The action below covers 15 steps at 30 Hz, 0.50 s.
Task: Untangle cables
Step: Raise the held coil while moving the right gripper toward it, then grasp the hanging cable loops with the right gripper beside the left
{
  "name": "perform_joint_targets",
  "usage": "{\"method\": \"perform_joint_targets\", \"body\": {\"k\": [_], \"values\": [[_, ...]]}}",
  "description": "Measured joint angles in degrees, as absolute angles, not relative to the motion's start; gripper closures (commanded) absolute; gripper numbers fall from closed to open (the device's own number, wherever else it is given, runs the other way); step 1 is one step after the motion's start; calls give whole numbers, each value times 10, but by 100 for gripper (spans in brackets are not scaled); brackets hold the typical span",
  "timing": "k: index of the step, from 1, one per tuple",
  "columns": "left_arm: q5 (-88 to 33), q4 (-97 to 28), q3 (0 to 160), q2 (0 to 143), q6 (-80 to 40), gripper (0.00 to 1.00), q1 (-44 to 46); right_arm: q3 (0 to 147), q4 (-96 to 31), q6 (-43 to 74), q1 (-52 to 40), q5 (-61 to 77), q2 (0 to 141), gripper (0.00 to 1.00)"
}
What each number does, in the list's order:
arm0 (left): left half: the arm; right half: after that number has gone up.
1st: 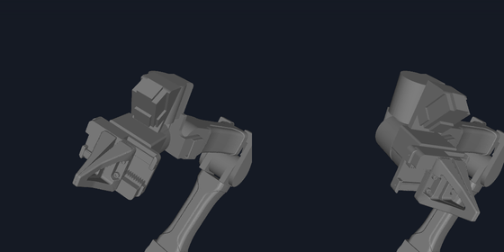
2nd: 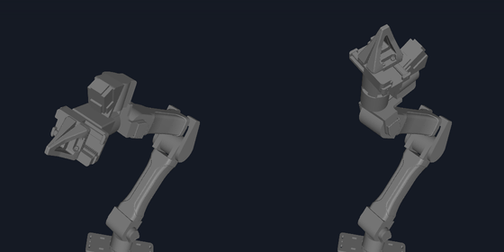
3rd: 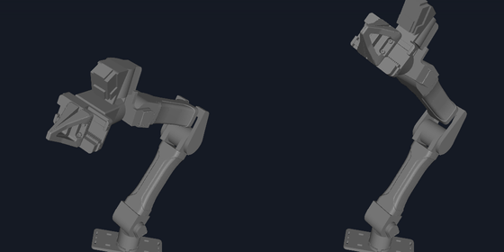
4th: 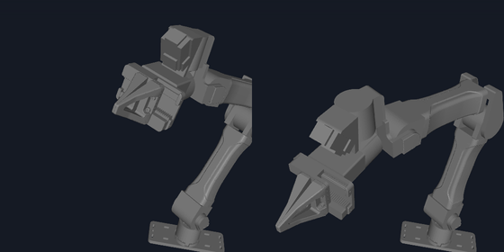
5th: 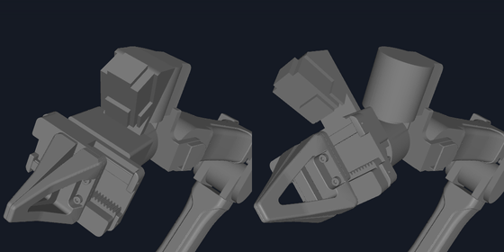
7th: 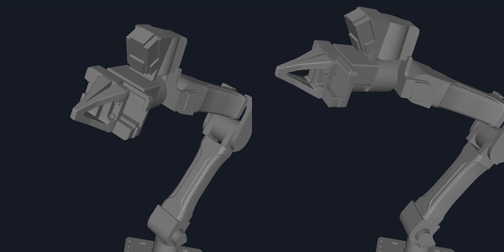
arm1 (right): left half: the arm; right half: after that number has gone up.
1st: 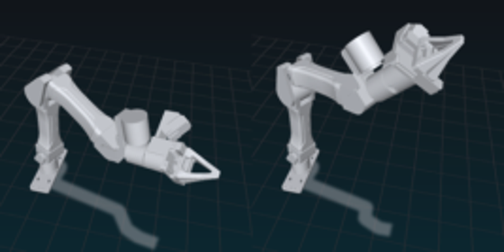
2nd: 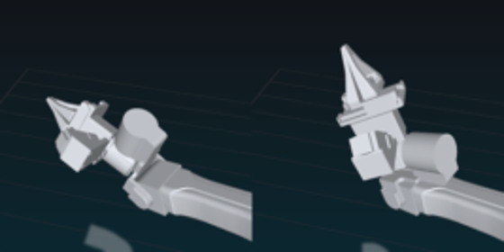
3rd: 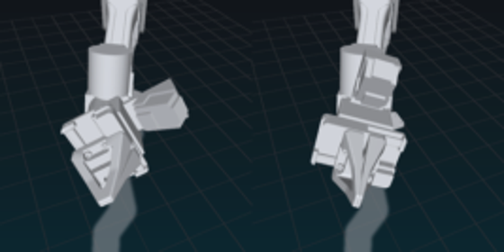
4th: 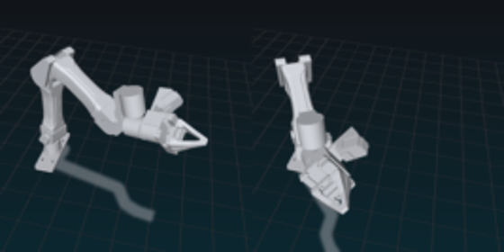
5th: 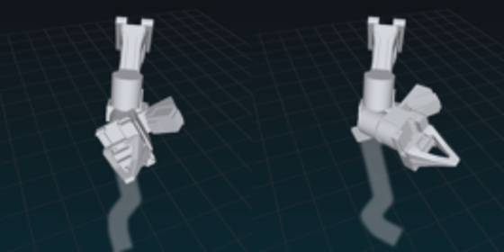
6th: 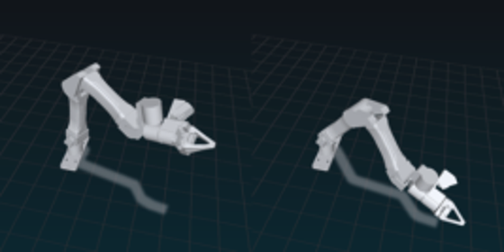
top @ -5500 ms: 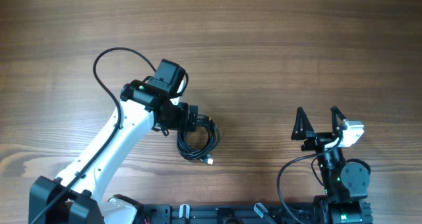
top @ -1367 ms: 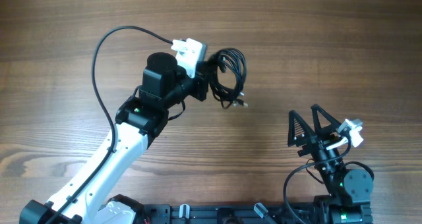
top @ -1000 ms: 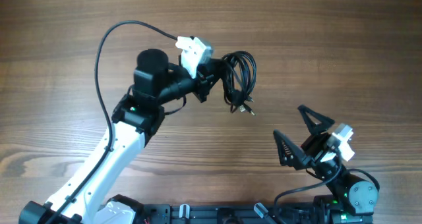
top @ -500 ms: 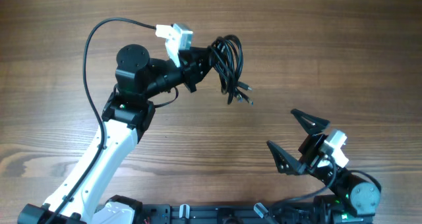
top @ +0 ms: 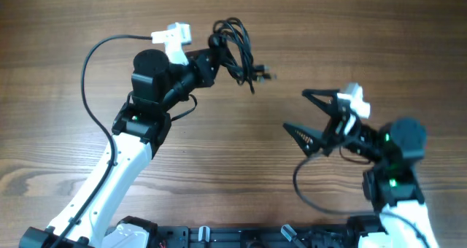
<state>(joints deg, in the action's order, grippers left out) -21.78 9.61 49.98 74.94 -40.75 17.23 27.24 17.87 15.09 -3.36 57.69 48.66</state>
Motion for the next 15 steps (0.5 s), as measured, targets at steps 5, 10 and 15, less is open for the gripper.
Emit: {"method": "perform_joint_targets", "body": {"k": [5,10,15], "values": [[-173,94,500,749,-538,96,172,340,220,206,-44,609,614,0],[-159,83,500,749,-611,96,172,378,248,241,-106,610,679,0],[-135,30,500,749,-727,96,172,391,257,229,-165,550,683,0]]}}
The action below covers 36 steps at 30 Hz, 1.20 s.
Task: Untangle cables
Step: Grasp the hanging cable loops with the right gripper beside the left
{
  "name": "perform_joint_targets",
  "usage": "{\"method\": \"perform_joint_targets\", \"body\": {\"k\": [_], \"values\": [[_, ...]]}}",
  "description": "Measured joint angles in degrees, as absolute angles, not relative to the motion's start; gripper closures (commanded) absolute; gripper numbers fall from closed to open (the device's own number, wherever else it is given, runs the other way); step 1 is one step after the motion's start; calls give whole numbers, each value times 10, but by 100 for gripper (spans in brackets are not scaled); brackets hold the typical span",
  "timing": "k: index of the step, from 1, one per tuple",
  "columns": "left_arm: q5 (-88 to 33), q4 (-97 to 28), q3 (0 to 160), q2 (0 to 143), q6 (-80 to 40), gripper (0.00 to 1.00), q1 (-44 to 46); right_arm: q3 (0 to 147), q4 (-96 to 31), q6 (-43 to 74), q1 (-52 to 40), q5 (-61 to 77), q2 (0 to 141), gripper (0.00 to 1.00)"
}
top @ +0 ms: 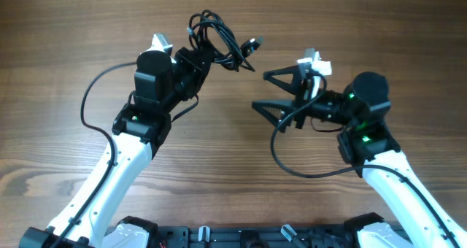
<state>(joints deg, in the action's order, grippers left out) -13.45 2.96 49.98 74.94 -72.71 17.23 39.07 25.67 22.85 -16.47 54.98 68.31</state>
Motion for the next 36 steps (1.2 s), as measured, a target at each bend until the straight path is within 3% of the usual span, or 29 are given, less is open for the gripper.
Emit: {"method": "perform_joint_targets", "body": {"k": [8,13,24,27,28,34,36], "values": [[-123,-22,500,749,-855,96,173,392,263,223,-258,352,684,0],[-123,-39,500,749,-898,96,177,392,265,305,-260,319,684,0],[-164,-52,500,749,-930,96,204,392,217,267,-260,293,721,0],[-164,-54,500,749,-930,96,220,392,216,261,-260,291,722,18],[-164,-55,500,749,-930,96,224,392,215,255,-261,288,722,34],[-164,-56,500,749,-932,96,228,392,206,249,-260,262,722,81],[-164,-56,500,749,-932,96,228,392,206,244,-260,254,722,83]]}}
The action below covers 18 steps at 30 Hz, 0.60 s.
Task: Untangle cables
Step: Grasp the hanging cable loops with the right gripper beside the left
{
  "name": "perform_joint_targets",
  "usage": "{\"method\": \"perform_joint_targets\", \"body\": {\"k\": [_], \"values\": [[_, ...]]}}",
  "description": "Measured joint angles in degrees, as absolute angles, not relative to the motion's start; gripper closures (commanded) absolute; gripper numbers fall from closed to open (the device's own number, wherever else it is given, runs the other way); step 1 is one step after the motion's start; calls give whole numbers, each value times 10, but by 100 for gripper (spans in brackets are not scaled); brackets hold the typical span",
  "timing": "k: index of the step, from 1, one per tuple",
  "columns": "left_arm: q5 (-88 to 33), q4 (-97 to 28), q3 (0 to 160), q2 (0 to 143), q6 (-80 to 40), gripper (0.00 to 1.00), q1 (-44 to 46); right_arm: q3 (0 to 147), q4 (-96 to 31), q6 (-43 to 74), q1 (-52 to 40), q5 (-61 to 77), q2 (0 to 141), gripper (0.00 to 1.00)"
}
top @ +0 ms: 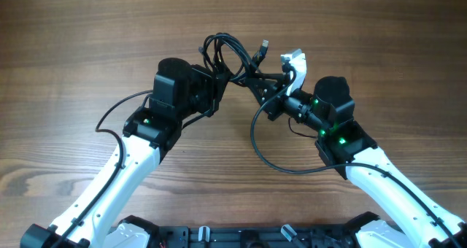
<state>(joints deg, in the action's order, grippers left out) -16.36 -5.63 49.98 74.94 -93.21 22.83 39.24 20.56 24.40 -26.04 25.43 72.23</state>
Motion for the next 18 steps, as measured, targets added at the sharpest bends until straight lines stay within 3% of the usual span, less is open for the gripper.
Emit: {"method": "perform_joint_targets", "body": {"k": [6,10,12,18], "values": [[-164,-56,500,749,-934,96,229,392,206,242,-260,249,722,62],[-164,-56,500,749,-934,96,231,392,206,242,-260,245,722,61],[-164,-56,500,749,-934,96,232,392,206,242,-260,244,722,64],[-162,-59,500,749,-934,96,245,393,188,243,-261,225,722,89]]}}
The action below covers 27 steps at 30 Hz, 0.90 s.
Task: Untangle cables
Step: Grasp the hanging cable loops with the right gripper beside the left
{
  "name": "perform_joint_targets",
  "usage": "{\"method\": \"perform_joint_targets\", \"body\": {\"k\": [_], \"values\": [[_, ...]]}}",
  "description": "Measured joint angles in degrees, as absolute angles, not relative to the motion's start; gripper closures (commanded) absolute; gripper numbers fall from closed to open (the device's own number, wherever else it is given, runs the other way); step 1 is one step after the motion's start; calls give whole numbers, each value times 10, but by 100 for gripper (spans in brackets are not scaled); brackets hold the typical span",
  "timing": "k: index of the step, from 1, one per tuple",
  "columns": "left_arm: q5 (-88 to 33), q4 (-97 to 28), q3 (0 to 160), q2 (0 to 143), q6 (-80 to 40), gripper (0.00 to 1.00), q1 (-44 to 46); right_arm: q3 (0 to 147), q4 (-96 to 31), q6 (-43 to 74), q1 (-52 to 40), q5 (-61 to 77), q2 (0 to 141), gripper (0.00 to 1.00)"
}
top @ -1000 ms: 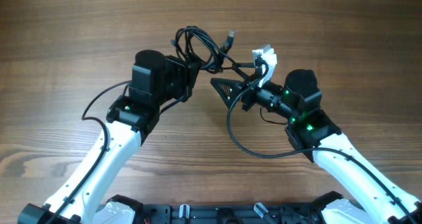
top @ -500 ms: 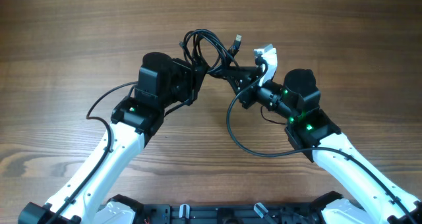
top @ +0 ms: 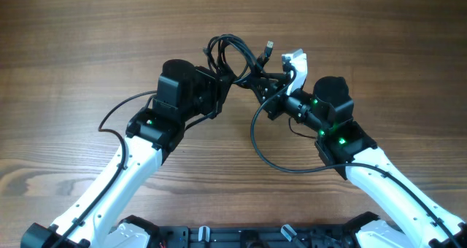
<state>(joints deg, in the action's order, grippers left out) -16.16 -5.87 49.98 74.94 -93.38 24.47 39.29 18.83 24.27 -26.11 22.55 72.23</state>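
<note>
A tangled bundle of black cables [top: 232, 52] hangs above the wooden table, and a metal plug [top: 270, 43] sticks out at its upper right. My left gripper [top: 221, 79] comes in from the left and is shut on the lower left of the bundle. From the right, my right gripper [top: 255, 84] has its dark fingers in among the strands at the bundle's lower right. Black cable and black fingers overlap there, so its jaw gap does not show. Only the overhead view is given.
The right arm's own black lead [top: 266, 149] loops down over the table below the two grippers. The wooden table [top: 80, 36] stretches out to both sides. The arm bases sit at the front edge.
Almost nothing has moved. The left arm has shifted slightly to the right, and the plug at the bundle's top right now sits a little further right. Both grippers stay at the bundle.
My left gripper held the bundle up at the back left while the right gripper stood wide open far to the right. The open right gripper was then closer, facing the bundle. After that both grippers met at the middle, the right one in among the strands, where they remain.
</note>
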Motion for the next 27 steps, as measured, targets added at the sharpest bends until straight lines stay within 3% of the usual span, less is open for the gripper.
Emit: {"method": "perform_joint_targets", "body": {"k": [2,27], "values": [[-161,-61,500,749,-934,96,246,394,175,246,-261,208,722,96],[-219,-61,497,752,-934,96,234,408,83,295,-281,109,720,96]]}}
